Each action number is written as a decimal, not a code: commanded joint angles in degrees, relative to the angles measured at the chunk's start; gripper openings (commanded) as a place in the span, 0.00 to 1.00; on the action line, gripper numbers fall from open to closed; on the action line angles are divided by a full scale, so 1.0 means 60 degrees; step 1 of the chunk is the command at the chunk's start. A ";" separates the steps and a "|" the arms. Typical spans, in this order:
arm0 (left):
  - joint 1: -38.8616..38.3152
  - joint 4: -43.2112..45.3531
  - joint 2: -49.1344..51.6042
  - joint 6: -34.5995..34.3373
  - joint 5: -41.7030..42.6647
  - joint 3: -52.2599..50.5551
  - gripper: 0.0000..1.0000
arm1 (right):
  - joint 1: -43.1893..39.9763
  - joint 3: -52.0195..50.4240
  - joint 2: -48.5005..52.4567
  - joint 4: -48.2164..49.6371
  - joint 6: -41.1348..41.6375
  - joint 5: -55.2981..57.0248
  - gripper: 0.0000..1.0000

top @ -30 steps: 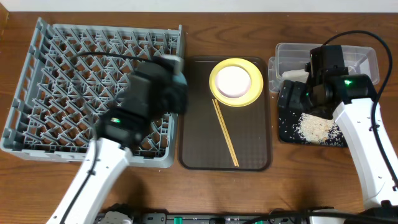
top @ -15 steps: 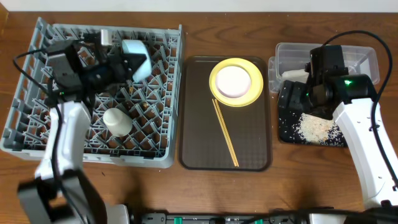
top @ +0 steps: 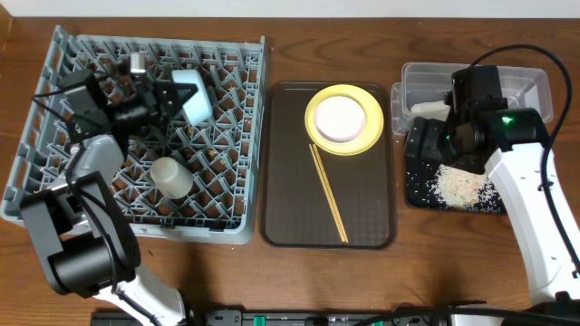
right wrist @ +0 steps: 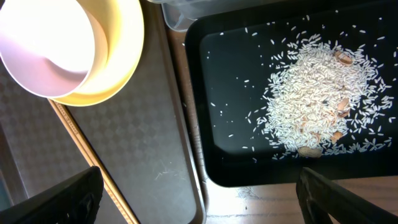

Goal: Sort waste into correct bins and load items into the dishwasher
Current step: 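Carry the light-blue bowl with the left gripper and set it in the rack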

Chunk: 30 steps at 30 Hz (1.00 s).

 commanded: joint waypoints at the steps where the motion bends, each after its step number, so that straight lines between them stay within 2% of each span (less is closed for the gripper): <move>1: 0.0484 -0.0131 0.0233 -0.0248 0.0164 0.0113 0.17 | 0.0011 0.0040 -0.0102 -0.0007 0.0117 0.0095 0.96; 2: 0.0663 -0.0131 0.0233 -0.0251 0.0164 0.0109 0.36 | 0.0011 0.0040 -0.0102 -0.0004 0.0117 0.0095 0.97; 5: 0.1100 -0.0208 0.0233 -0.0251 0.0164 0.0109 0.66 | 0.0011 0.0040 -0.0102 -0.0004 0.0117 0.0095 0.97; 6: 0.1260 -0.0208 0.0233 -0.0255 0.0157 0.0091 0.73 | 0.0011 0.0040 -0.0102 -0.0004 0.0117 0.0095 0.96; 8: 0.1552 -0.0313 0.0233 -0.0255 0.0117 0.0073 0.80 | 0.0011 0.0040 -0.0102 -0.0004 0.0117 0.0095 0.96; 10: 0.1832 -0.0681 0.0233 -0.0251 -0.0164 0.0073 0.83 | 0.0011 0.0040 -0.0102 -0.0007 0.0117 0.0095 0.96; 18: 0.2473 -0.1810 0.0229 0.0029 -0.1107 0.0073 0.85 | 0.0011 0.0040 -0.0102 -0.0025 0.0117 0.0091 0.96; 26: 0.2470 -0.3825 0.0193 0.1559 -0.2302 0.0076 0.85 | 0.0011 0.0040 -0.0102 -0.0040 0.0117 0.0091 0.95; 30: 0.2470 -0.4135 -0.0055 0.1869 -0.2353 0.0076 0.85 | 0.0011 0.0040 -0.0102 -0.0036 0.0117 0.0095 0.95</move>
